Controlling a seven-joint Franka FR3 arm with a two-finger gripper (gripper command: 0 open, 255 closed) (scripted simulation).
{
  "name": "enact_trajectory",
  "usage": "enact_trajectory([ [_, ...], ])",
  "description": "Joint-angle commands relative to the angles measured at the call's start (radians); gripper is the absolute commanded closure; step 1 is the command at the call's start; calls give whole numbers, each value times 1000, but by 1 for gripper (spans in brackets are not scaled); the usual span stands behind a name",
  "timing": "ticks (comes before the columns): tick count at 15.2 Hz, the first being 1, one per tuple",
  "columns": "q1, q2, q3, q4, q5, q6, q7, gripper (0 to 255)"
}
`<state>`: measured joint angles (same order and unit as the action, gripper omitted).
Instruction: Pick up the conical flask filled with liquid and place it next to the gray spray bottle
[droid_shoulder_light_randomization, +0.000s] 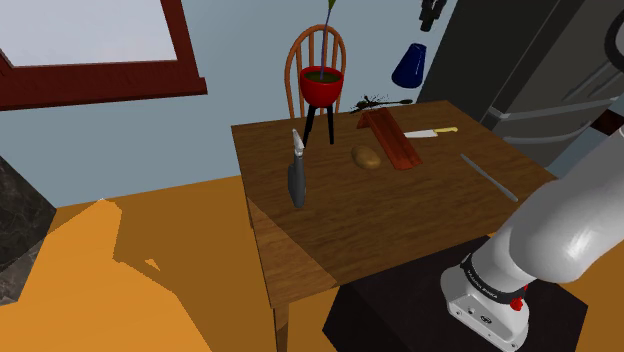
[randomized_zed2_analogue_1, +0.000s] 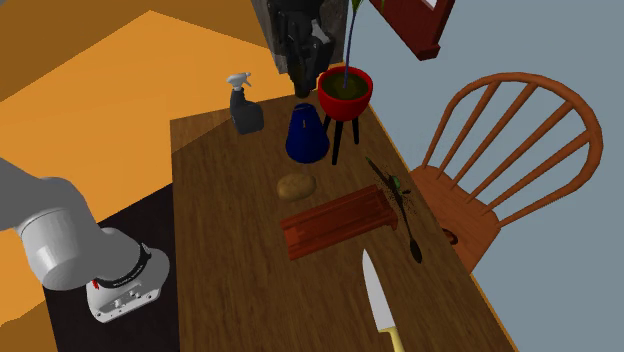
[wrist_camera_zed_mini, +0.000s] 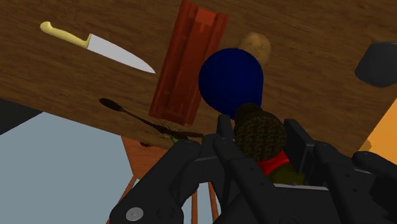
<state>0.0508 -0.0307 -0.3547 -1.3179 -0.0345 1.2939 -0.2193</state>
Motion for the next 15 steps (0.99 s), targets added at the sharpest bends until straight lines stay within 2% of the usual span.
enact_trajectory([
  [1, 21, 22, 22, 31, 8, -10, 46, 255],
  [9, 105, 132, 103, 170, 37, -47, 221, 255],
  [15, 160, 290, 148, 393, 66, -116, 338, 255],
])
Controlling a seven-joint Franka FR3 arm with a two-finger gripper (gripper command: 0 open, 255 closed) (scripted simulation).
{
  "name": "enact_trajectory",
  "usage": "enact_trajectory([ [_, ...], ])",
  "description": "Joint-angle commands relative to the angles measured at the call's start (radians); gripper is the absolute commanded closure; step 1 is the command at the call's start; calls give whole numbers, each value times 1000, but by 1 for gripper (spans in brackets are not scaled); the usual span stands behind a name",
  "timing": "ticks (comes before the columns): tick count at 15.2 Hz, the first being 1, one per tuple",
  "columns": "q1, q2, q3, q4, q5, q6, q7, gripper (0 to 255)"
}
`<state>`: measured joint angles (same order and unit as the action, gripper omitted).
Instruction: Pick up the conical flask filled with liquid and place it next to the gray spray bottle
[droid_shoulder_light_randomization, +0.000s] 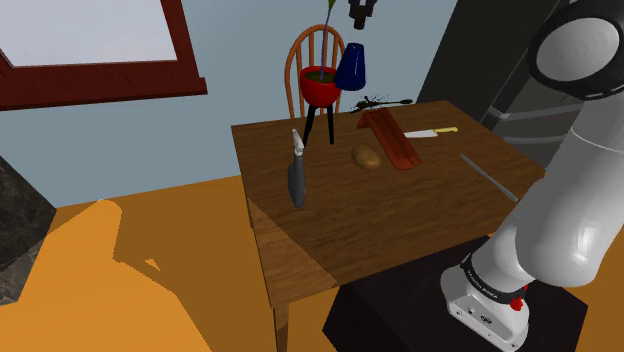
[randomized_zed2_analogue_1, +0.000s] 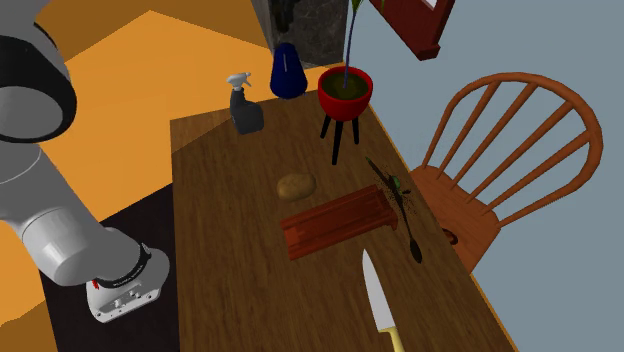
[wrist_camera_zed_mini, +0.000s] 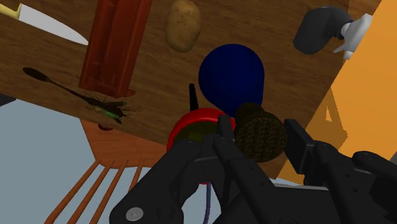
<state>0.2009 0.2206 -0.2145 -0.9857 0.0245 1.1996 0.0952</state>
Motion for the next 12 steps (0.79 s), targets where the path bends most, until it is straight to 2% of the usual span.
enact_trajectory([
  [1, 17, 77, 14, 118, 14, -42, 42, 255],
  [3, 25, 160, 24, 250, 29, -92, 73, 255],
  [7, 50, 60, 25, 29, 7, 30, 79, 255],
  [12, 64, -11, 28, -149, -8, 138, 86, 255],
])
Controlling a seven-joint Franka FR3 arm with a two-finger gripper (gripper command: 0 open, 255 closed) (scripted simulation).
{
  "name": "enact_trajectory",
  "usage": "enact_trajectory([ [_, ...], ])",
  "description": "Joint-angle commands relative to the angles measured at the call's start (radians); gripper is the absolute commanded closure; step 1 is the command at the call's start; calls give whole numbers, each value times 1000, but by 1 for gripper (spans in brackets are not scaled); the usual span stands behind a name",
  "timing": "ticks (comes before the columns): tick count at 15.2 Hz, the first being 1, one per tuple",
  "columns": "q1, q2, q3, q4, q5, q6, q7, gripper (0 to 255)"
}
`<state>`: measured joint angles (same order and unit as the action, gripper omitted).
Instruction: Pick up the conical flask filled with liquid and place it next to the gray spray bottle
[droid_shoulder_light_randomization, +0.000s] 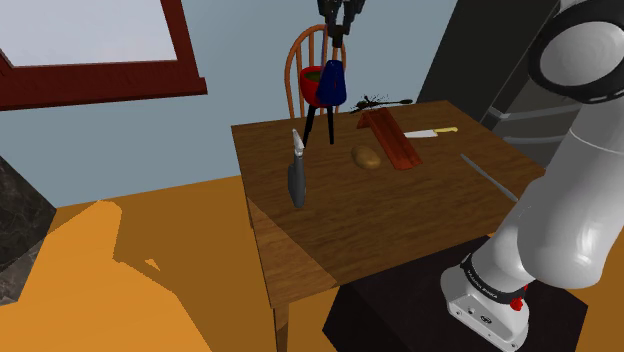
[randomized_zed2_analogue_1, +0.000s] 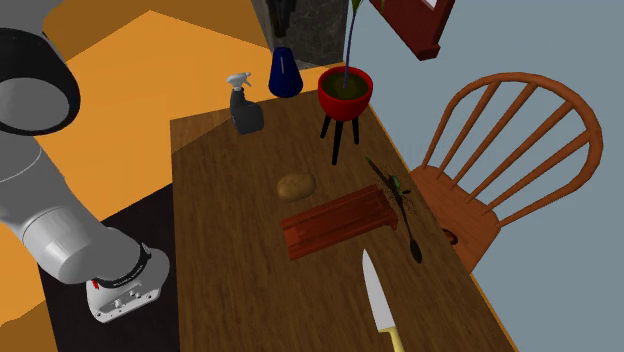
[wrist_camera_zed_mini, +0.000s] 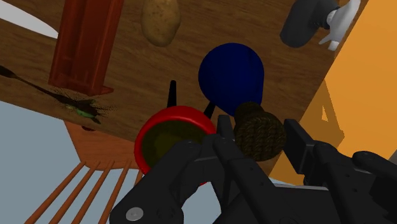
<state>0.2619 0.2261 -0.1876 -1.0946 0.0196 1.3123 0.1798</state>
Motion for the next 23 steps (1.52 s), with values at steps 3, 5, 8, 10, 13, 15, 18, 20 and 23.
enact_trajectory([
  [3, 8, -47, 2, -126, -9, 81, 6, 255],
  [5, 11, -63, 3, -177, -13, 116, 8, 255],
  [8, 14, -84, 4, -248, -17, 166, 11, 255],
  [10, 16, -96, 5, -291, -19, 197, 13, 255],
  [13, 18, -111, 6, -352, -22, 244, 15, 255],
  [15, 19, -119, 6, -390, -23, 273, 16, 255],
  [18, 20, -129, 7, -443, -25, 317, 18, 255],
  [20, 21, -134, 7, -476, -26, 346, 19, 255],
  [23, 21, -139, 8, -524, -27, 388, 21, 255],
])
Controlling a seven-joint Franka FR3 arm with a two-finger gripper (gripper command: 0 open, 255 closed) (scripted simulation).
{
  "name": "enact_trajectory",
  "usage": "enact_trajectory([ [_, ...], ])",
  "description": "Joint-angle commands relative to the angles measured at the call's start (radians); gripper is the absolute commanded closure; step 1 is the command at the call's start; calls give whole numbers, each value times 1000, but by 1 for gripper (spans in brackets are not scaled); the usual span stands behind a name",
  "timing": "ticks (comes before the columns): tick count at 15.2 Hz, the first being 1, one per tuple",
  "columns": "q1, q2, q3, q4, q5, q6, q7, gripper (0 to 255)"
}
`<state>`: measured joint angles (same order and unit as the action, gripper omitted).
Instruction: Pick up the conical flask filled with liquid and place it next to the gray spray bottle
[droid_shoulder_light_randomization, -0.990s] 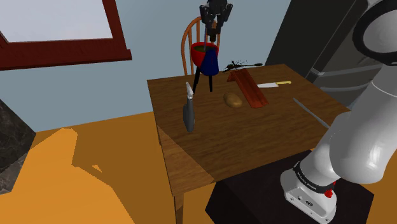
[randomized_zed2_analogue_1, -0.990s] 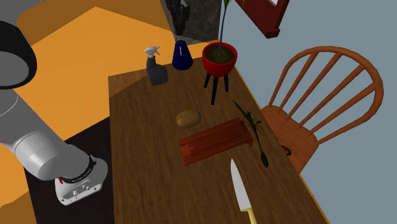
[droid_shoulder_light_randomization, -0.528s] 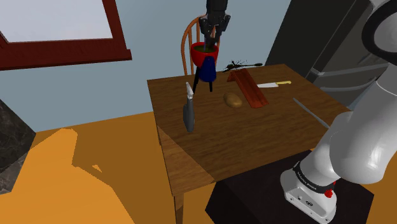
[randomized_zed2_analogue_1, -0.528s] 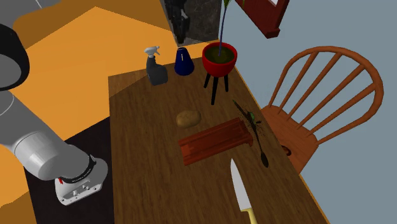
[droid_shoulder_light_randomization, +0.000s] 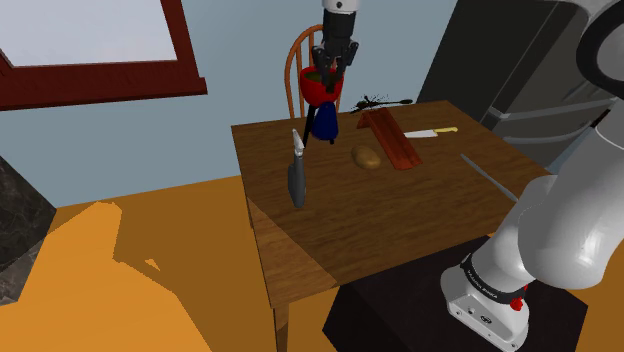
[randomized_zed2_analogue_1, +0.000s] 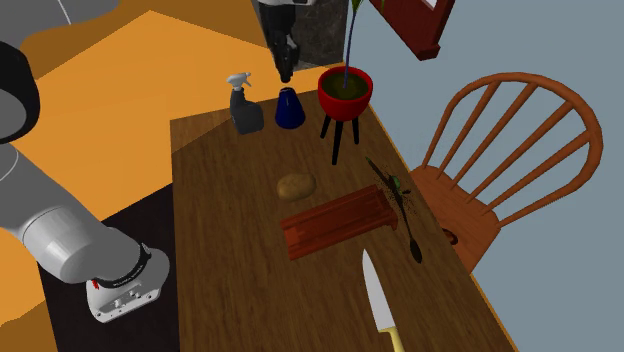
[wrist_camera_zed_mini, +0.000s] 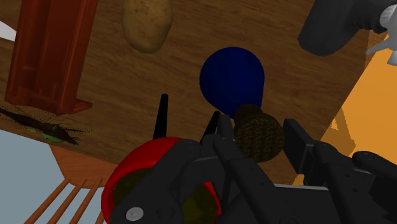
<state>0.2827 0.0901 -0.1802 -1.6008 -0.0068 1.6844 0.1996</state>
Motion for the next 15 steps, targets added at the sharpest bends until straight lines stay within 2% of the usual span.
enact_trajectory([
  [1, 1, -4, 0, -33, -1, 29, 1, 255],
  [15, 1, 3, 1, -212, 0, 216, 4, 255],
])
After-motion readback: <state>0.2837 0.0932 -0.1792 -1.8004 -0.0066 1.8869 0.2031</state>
